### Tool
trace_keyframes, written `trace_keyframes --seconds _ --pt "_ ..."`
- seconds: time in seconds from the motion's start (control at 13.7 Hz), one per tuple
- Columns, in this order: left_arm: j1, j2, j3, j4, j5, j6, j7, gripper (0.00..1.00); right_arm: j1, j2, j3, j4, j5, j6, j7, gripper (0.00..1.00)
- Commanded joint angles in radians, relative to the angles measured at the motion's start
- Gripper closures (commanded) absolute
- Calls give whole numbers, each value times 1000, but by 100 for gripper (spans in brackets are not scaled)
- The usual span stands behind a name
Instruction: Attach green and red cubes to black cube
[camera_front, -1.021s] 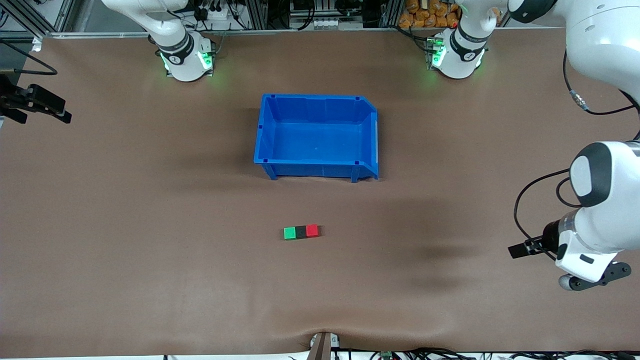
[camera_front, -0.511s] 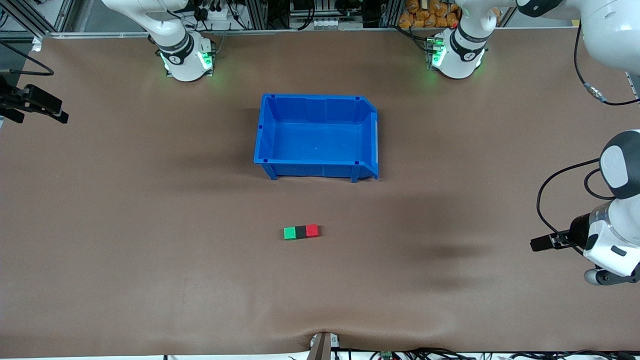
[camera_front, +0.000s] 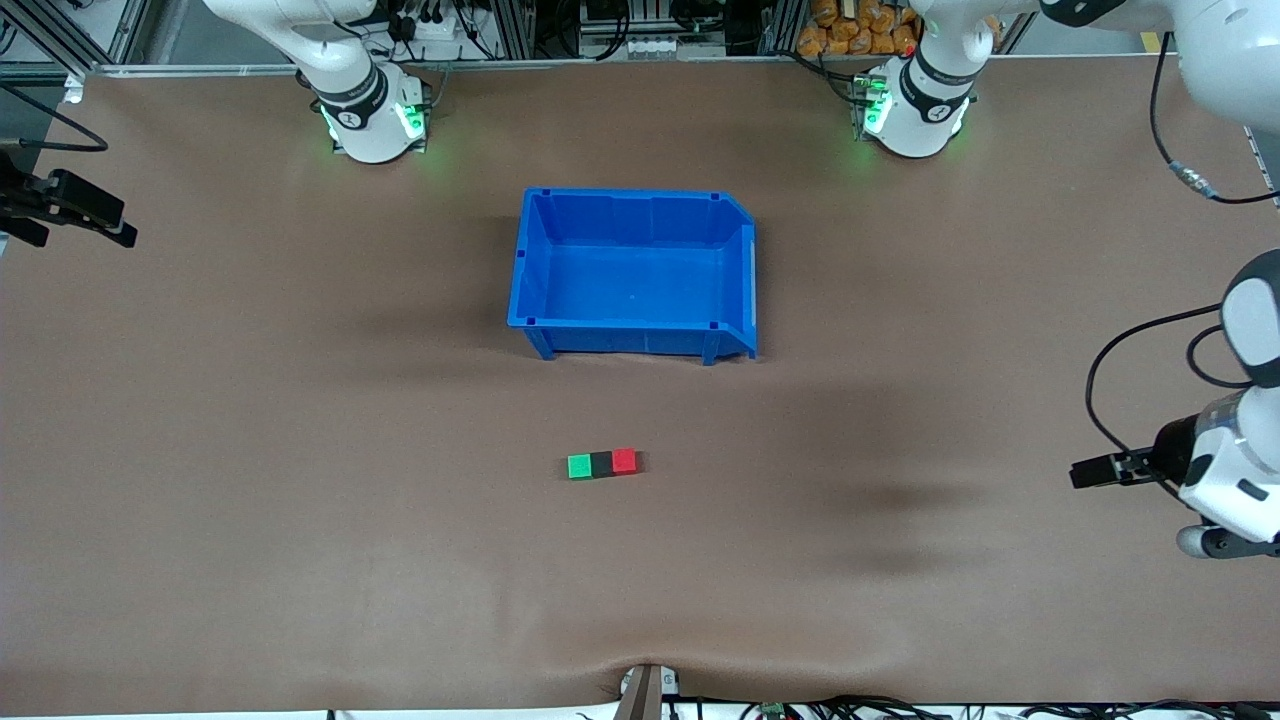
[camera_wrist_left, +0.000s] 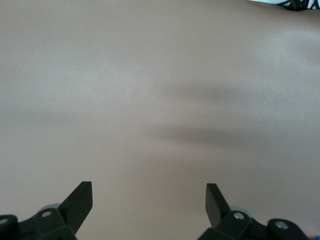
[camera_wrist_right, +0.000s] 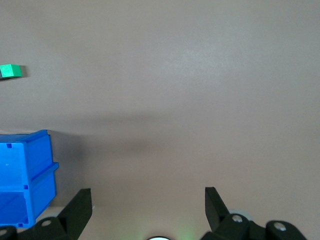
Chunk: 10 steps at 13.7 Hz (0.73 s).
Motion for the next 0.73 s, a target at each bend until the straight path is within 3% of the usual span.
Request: trace_keyframes --seconds 0.0,0.29,0.44,0.66 --pt "10 -111 -7 -37 -15 -97 23 0 -23 -8 13 -3 20 -1 11 0" --pt "-14 -251 14 -46 -32 -264 26 0 -24 -8 11 -2 20 -1 11 0" --pt "-109 -338 112 -68 -35 -336 26 0 -24 -8 13 -2 20 -1 11 0" --pt "-128 -470 164 -205 -73 -369 68 0 -27 -8 13 -2 20 -1 11 0"
